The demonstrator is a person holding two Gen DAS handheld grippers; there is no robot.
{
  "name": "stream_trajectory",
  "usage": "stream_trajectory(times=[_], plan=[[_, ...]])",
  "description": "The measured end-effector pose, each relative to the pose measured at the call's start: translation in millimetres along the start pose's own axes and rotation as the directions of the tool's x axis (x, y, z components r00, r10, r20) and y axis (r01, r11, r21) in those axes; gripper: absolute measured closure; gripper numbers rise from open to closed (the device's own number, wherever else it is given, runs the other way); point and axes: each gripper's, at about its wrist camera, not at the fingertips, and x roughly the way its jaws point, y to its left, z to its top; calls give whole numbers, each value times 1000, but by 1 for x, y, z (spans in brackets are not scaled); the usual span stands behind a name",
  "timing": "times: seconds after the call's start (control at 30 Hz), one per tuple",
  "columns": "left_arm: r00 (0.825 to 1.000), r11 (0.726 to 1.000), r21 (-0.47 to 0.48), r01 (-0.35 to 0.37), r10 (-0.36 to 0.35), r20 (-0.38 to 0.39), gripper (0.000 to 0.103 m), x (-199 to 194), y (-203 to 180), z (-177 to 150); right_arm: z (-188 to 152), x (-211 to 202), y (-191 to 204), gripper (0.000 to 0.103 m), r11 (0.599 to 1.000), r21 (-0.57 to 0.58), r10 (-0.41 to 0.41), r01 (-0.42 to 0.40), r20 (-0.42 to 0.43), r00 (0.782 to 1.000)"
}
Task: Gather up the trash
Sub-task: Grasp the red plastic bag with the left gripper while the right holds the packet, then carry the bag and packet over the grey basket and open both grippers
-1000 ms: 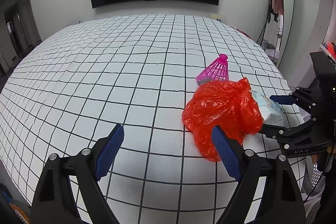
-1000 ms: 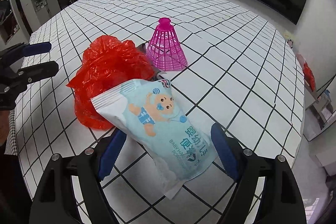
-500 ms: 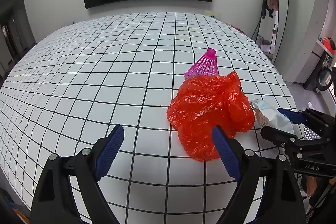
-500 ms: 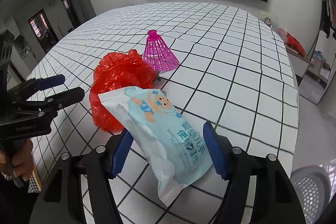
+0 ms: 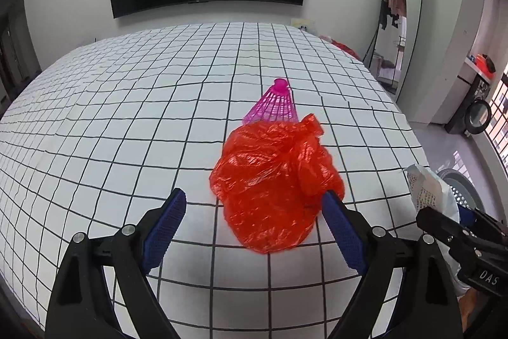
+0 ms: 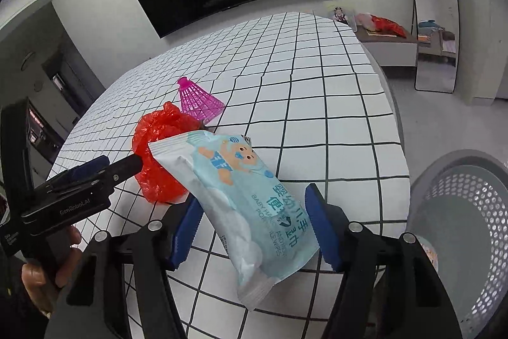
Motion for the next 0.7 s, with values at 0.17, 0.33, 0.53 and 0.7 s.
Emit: stream_trajectory(times=[0.17, 0.33, 0.53, 0.7], plan=[[1000, 1000, 23, -17, 17, 16, 16, 10, -19, 10, -8, -9, -10, 41, 999, 40, 10, -11, 16, 1000], [1000, 999, 47, -16, 16, -13, 37, 28, -28, 13, -14, -14, -13, 41, 999, 42, -17, 16, 22, 1000], [999, 999, 44, 15, -14, -43, 81, 25, -22, 3, -19, -17, -16, 41, 998, 62, -13, 11, 33, 999], [1000, 1000, 19, 21, -21, -6, 84, -3, -6, 0, -22, -17, -16, 41, 997, 71, -9, 6, 38, 999]])
